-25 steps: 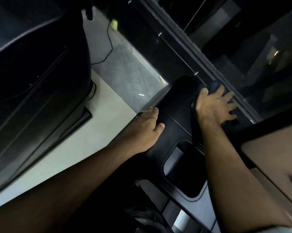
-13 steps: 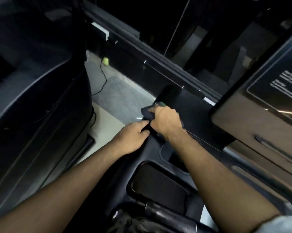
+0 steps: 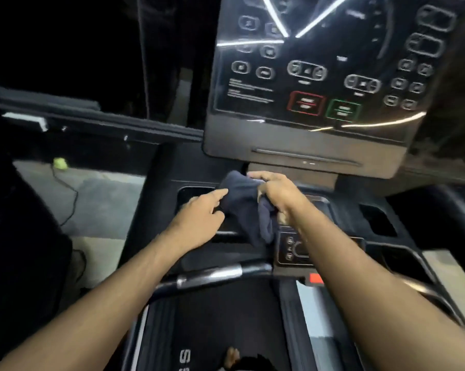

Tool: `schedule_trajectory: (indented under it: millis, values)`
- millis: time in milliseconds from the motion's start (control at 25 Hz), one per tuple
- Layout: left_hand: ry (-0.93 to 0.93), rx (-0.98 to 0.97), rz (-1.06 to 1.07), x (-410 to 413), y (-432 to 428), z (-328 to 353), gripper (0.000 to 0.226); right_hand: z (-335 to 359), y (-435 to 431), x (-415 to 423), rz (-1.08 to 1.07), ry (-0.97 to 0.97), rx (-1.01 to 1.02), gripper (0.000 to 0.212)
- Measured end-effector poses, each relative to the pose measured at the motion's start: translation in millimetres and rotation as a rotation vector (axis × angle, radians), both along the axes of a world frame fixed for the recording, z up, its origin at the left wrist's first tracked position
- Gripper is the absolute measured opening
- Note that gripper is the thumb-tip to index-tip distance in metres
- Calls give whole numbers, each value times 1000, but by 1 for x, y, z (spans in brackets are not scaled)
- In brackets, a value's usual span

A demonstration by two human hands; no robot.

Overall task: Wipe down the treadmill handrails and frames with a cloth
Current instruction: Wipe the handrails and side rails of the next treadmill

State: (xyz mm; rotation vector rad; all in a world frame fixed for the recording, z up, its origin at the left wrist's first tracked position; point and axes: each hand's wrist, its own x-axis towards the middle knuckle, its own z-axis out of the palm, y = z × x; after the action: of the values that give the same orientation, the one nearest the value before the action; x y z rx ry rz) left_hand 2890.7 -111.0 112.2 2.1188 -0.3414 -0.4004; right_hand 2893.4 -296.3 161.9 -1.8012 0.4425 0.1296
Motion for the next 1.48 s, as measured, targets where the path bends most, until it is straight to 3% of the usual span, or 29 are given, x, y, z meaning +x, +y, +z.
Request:
schedule_trajectory:
  millis: [40,120,240,280,360,440,520,640,800,880,1080,1280,1400,1480]
  values:
    - [-18,13,-53,-7,-22,11,73,4,-22,-14,-98,37,173,27]
    - [-71,50,-162,-21,-68,25,72,9,-73,-46,-278,56,355,23]
    - [-199,119,-318,-44,-143,45,63,17,-155,-94,-466,13,402,16]
    - [-242,141,-361,-51,-168,49,62,16,-181,-109,-527,20,387,26]
    - [-306,195,-441,-66,-221,53,58,3,-241,-144,-588,-56,282,42]
    - [-333,258,-527,-78,-267,50,57,0,-277,-163,-649,-139,49,31]
    - [-379,353,-620,-84,-309,40,57,4,-295,-182,-644,-145,-248,53]
    - [-493,480,-697,-87,-353,24,56,-21,-319,-199,-432,-80,-609,60]
    - [-633,681,-738,-91,-358,5,53,-78,-287,-217,-81,25,-795,62]
    - [-670,775,-765,-93,-343,-6,59,-104,-259,-218,-44,52,-925,68]
    - [-817,671,-820,-81,-304,-17,59,-119,-218,-204,-237,15,-964,55]
    - [-940,706,-925,-67,-296,-23,62,-133,-266,-194,-95,-162,-1149,44]
    - [-997,689,-962,-62,-294,-28,65,-131,-282,-190,-429,-18,-1017,38]
    - [-1009,667,-962,-60,-294,-31,65,-134,-252,-186,-495,-49,-1022,39]
